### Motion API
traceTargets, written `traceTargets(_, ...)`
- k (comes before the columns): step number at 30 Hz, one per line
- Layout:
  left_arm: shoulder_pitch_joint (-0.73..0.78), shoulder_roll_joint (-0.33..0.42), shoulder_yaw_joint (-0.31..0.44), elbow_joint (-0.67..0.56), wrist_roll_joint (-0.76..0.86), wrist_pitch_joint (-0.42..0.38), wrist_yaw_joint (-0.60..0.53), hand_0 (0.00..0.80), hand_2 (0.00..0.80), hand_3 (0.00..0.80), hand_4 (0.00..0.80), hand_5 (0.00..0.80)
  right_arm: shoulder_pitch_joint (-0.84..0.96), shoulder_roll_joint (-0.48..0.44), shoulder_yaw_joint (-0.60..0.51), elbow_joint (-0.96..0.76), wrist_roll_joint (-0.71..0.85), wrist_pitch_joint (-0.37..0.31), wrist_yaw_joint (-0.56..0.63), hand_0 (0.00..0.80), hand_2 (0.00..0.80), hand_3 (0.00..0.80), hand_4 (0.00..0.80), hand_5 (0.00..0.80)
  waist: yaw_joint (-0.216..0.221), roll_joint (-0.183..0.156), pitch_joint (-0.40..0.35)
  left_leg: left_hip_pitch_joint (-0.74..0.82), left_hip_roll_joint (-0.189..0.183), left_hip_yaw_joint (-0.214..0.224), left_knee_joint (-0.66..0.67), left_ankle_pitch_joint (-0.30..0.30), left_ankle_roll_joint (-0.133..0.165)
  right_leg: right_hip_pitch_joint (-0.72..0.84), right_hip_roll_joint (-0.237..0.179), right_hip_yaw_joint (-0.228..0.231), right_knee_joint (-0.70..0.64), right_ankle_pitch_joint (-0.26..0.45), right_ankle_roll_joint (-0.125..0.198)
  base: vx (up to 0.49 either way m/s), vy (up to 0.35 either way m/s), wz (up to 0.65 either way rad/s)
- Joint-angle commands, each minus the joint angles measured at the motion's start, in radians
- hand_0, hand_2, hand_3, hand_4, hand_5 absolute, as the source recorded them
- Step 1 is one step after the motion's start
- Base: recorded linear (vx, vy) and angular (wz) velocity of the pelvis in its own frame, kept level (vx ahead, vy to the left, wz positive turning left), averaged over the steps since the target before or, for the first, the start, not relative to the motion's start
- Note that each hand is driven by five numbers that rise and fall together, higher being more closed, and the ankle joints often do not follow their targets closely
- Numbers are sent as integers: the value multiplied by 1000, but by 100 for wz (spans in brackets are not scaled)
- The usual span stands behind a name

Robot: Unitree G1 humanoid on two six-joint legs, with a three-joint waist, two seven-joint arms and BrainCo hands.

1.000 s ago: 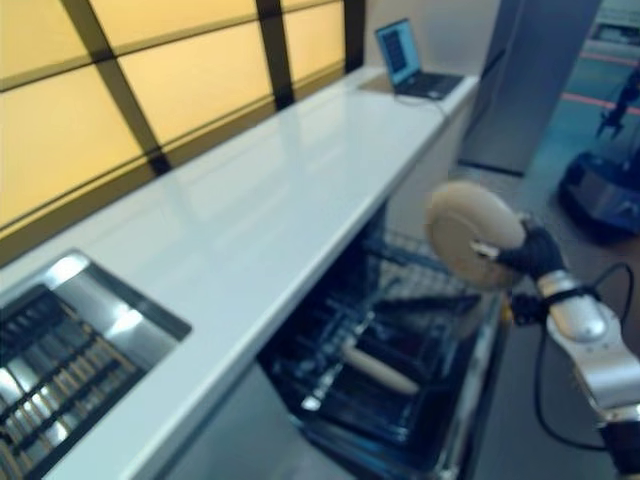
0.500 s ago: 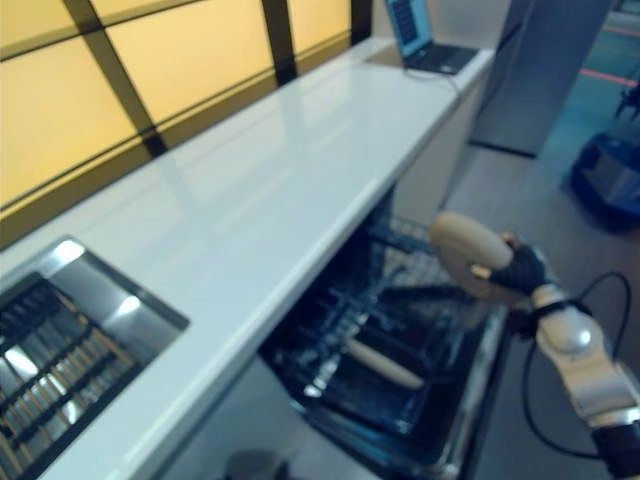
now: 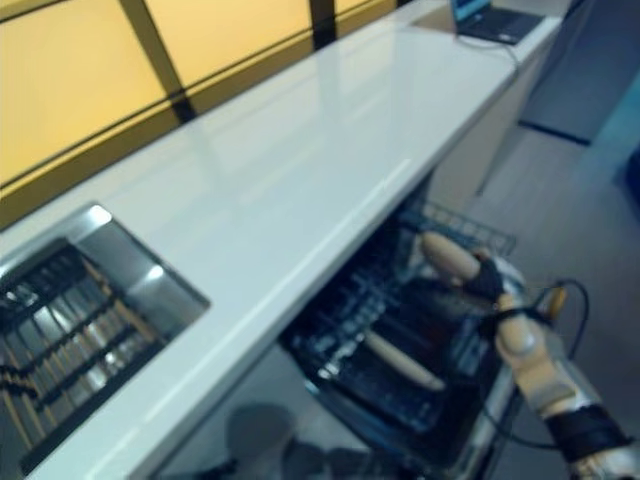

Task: Take plates into dishwasher

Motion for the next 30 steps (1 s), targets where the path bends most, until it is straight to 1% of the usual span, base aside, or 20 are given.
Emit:
traceTargets(1, -89, 77, -43, -15, 20, 6, 17, 0, 0, 0, 0, 0, -131, 35, 16, 2, -68, -4, -92, 800, 800, 800, 800, 800, 23, -50, 22, -76, -16, -41, 21, 9, 30, -25, 9, -24, 129, -116, -43, -38, -28, 8)
traceTargets(8, -125, 77, -64, -36, 23, 22, 16, 0, 0, 0, 0, 0, -190, 60, 80, 68, -153, 15, -136, 800, 800, 800, 800, 800, 44, -41, 49, -105, -19, -56, 26, 15, 32, -42, 9, -37, 136, -118, -46, -30, -24, 3)
traceTargets(13, -139, 81, -72, -38, 22, 23, 13, 0, 0, 0, 0, 0, -238, 71, 114, 137, -151, 30, -151, 800, 800, 800, 800, 800, 58, -37, 59, -115, -21, -63, 24, 18, 33, -45, 11, -47, 136, -119, -47, -28, -28, 7)
traceTargets(16, -147, 86, -80, -42, 21, 25, 10, 0, 0, 0, 0, 0, -265, 75, 136, 185, -136, 51, -153, 800, 800, 800, 800, 800, 70, -34, 68, -124, -25, -70, 24, 21, 35, -51, 13, -54, 140, -119, -49, -27, -26, 5)
traceTargets(27, -175, 96, -99, -67, 11, 37, 1, 0, 0, 0, 0, 0, -325, 70, 173, 309, -124, 81, -180, 800, 800, 800, 800, 800, 93, -20, 96, -145, -37, -86, 23, 23, 40, -72, 11, -71, 154, -121, -51, -35, -9, 5)
traceTargets(30, -187, 98, -101, -74, 8, 42, 0, 0, 0, 0, 0, 0, -349, 65, 177, 338, -121, 107, -184, 800, 800, 800, 800, 800, 98, -16, 104, -152, -40, -90, 22, 23, 42, -80, 10, -74, 159, -121, -51, -41, -4, 5)
